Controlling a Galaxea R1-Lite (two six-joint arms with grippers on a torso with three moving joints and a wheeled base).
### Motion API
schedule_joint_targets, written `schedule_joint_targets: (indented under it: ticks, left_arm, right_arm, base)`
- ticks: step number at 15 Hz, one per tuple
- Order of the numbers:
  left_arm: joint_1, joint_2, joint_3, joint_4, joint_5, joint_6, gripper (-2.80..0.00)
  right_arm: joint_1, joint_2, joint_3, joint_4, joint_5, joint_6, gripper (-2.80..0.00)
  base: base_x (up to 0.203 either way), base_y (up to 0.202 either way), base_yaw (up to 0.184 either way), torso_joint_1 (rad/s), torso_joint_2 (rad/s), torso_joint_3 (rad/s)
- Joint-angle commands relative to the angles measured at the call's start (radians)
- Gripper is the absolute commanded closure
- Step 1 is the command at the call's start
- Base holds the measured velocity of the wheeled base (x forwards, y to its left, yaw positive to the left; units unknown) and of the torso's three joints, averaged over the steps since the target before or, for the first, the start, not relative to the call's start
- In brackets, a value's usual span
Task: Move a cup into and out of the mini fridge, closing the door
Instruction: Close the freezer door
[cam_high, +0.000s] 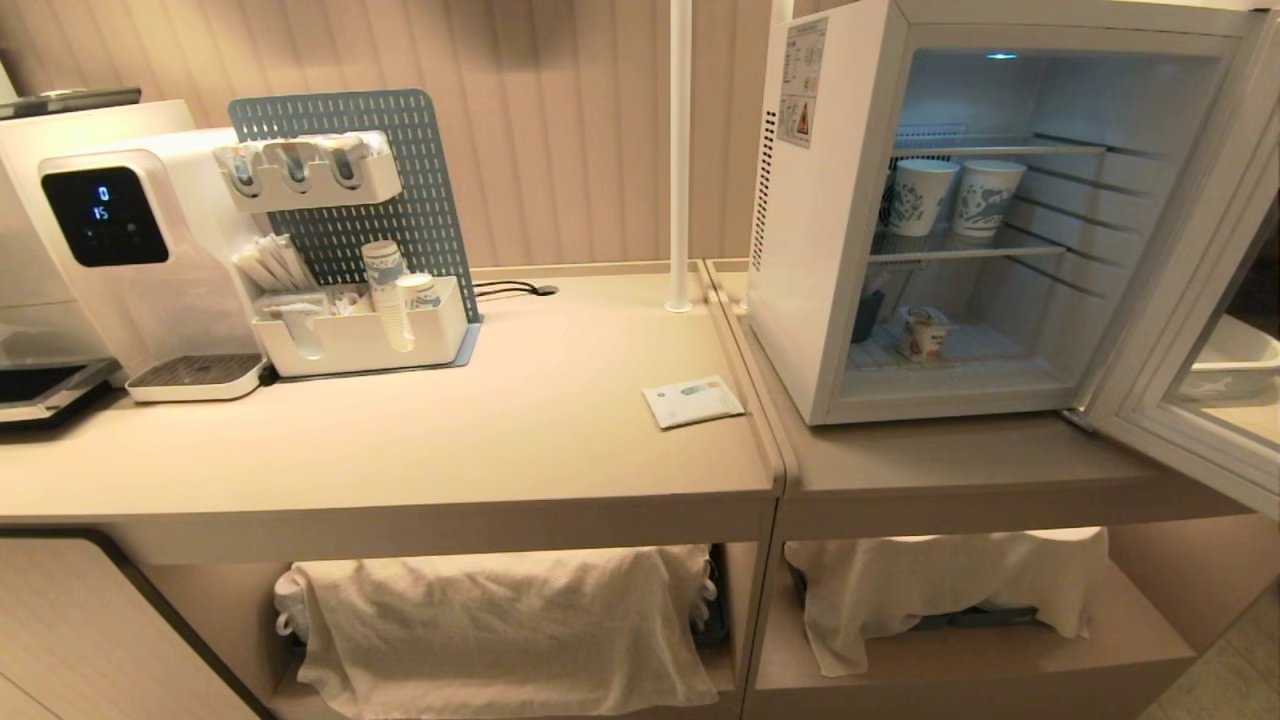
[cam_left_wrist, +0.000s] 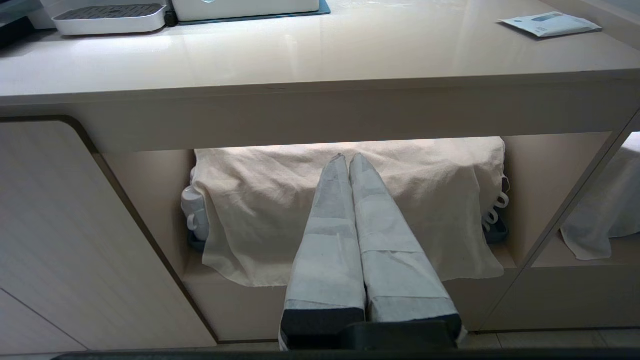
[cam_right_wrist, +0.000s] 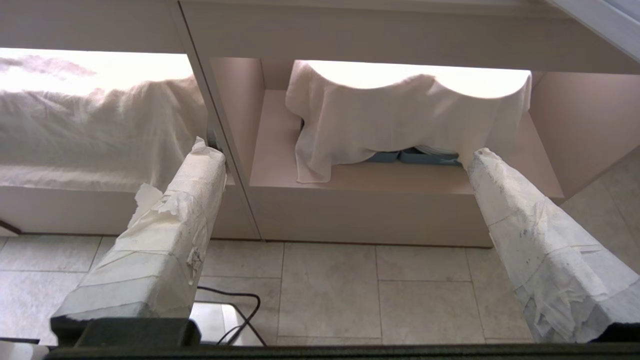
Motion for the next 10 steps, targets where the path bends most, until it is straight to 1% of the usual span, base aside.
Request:
schedule_joint_targets:
  ticks: [1, 10]
  left_arm:
    - [0.000, 0.000, 0.000, 0.000, 0.000, 0.000, 0.00]
    - [0.000, 0.000, 0.000, 0.000, 0.000, 0.000, 0.00]
  right_arm:
    - [-0.005, -0.014, 0.011, 0.001, 0.000, -0.002, -2.80]
    - [-0.009, -0.081, 0.060, -0.021, 0.002, -0.005, -2.80]
  base:
    - [0.000, 0.000, 0.000, 0.000, 0.00, 0.000]
    - [0.000, 0.000, 0.000, 0.000, 0.00, 0.000]
